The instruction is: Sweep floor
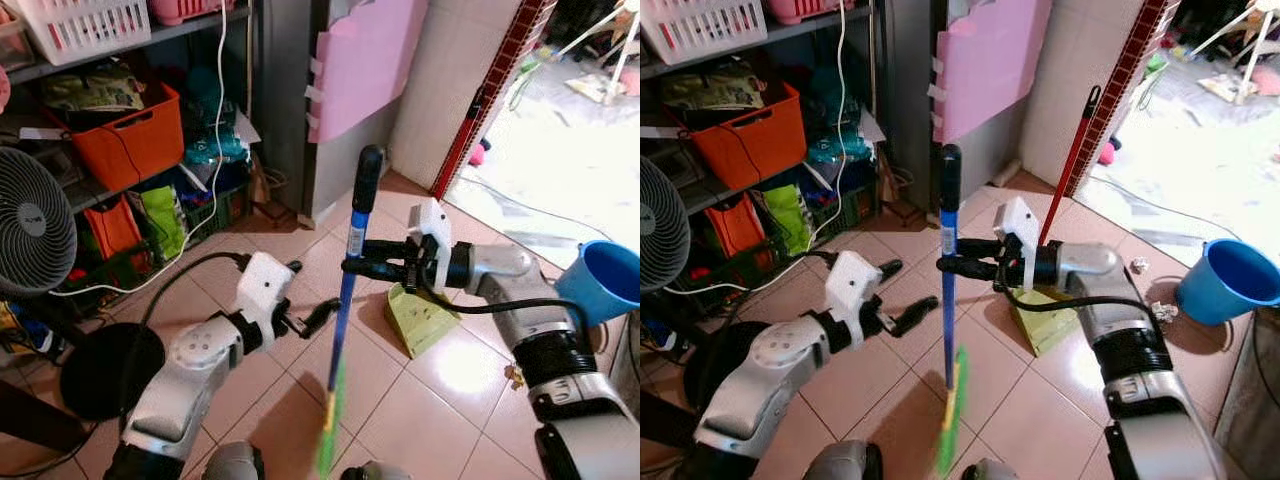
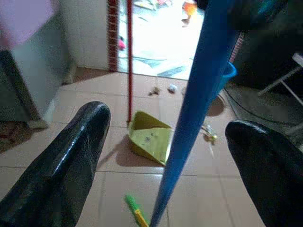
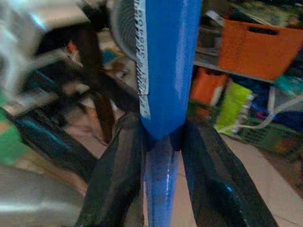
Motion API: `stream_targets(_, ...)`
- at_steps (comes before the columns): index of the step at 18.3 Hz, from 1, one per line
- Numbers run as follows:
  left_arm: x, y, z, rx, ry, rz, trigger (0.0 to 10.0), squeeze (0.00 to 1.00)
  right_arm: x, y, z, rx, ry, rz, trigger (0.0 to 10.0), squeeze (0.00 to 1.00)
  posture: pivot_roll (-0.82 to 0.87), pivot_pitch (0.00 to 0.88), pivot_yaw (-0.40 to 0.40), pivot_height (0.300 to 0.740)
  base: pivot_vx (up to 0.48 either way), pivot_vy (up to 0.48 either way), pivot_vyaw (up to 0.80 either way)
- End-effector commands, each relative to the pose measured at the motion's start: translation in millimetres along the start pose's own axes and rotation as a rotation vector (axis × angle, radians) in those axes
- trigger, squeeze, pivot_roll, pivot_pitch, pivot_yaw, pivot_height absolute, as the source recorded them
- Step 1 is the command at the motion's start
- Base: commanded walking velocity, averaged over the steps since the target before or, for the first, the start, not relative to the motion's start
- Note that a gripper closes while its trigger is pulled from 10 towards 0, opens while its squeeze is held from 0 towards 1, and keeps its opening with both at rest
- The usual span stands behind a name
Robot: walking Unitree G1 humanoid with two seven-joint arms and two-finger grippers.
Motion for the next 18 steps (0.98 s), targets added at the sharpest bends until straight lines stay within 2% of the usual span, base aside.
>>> stream_targets(1, 2, 5.1, -7.6, -0.058, 0.011, -0.004, 10.0, 0.00, 19, 0.4, 1.7, 0.076, -0.054, -0.029, 0.0, 0.00, 0.06, 0.066, -0.063, 0.740, 0.000, 0.000, 0.00)
stream_targets(3, 3, 13.0, -12.9, -0.126, -0.005, -0.007, 10.0, 0.00, 25, -2.4, 9.9, 0.178, -0.001, -0.038, 0.0, 0.00, 0.06, 0.064, -0.066, 0.740, 0.000, 0.000, 0.00)
stream_targets(5, 8, 17.7, -15.7, -0.170, -0.012, -0.023, 10.0, 0.00, 26, -4.1, 14.4, 0.219, 0.023, -0.027, 0.0, 0.00, 0.06, 0.062, -0.069, 0.740, 0.000, 0.000, 0.00)
stream_targets(6, 8, 19.1, -20.2, -0.201, -0.011, -0.026, 9.0, 0.00, 26, -4.2, 16.3, 0.234, 0.034, -0.027, 0.0, 0.00, 0.06, 0.061, -0.069, 0.740, 0.000, 0.000, 0.00)
stream_targets(7, 8, 20.7, -22.2, -0.208, -0.011, -0.029, 4.8, 0.00, 28, -3.4, 18.4, 0.242, 0.045, -0.036, 0.0, 0.00, 0.06, 0.062, -0.069, 0.740, 0.000, 0.000, 0.00)
stream_targets(8, 7, 21.1, -24.4, -0.220, -0.019, -0.035, 0.0, 0.00, 26, -3.1, 20.2, 0.244, 0.051, -0.033, 0.0, 0.00, 0.06, 0.062, -0.069, 0.740, 0.000, 0.000, 0.00)
stream_targets(18, 0, 17.7, -31.7, -0.299, -0.010, -0.011, 0.0, 0.00, 26, -0.8, 29.9, 0.297, 0.100, -0.033, 0.0, 0.00, 0.06, 0.063, -0.064, 0.740, 0.000, 0.000, 0.00)
Point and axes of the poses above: a point about 5 cm out from each wrist's last joint towards the gripper, its own y axis pointing out of the wrist towards the gripper, its own x axis along the axis of the wrist's last joint, z = x × y, the point moved 1 cm from there along y, pointing out of the wrist towards the gripper, and after that the axes turned 1 degree about -y, right-handed, at the moved point
